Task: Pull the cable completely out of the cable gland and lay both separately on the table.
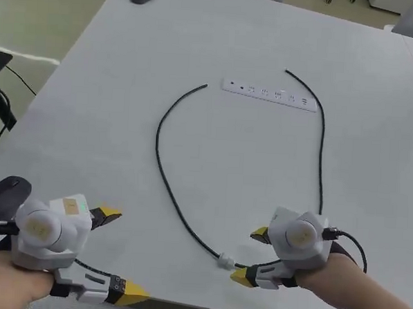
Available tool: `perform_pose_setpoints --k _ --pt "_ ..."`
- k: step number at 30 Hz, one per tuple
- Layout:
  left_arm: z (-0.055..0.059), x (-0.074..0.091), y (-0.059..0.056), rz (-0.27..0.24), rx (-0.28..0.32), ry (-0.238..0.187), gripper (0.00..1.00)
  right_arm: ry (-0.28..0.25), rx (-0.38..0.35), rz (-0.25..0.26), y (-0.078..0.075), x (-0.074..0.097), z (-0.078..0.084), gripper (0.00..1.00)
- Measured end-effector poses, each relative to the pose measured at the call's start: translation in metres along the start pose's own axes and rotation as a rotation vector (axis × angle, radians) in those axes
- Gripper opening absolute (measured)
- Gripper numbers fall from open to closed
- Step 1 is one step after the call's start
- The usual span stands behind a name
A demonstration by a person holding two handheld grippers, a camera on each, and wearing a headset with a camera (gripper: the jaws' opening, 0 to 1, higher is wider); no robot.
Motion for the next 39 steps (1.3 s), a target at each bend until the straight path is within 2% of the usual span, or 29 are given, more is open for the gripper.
perform_pose_setpoints --k 8,17,25,32,39 --pt "0.0 0.001 0.002 -0.007 0.006 -0.017 0.95 0.025 0.035 -0.03 0.006 -0.01 -0.002 0.4" --pt "0.004 0.0 0.003 -0.009 0.012 -0.011 0.95 0.056 0.052 -0.06 0.009 -0.018 -0.002 0.31" --pt "0.004 0.0 0.003 -0.006 0.01 -0.006 0.93 0.076 0.07 -0.082 0.01 -0.022 0.001 0.18" --pt "0.007 0.002 0.005 -0.008 0.014 -0.003 0.93 0.084 0.086 -0.093 0.01 -0.025 0.003 0.11" --pt "0.009 0.004 0.006 -0.011 0.018 0.009 0.92 0.078 0.067 -0.099 0.01 -0.027 0.001 0.09"
Point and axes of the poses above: the centre of the closed fingertips' face, and the gripper's own axes: x roughly backward along the fingers, y roughly to its left, z roughly out of its underside, the point moved 7 cm from there along x, roughly backward along the fingers, and after that the axes turned 14 degrees about z, right-handed, at the moved point
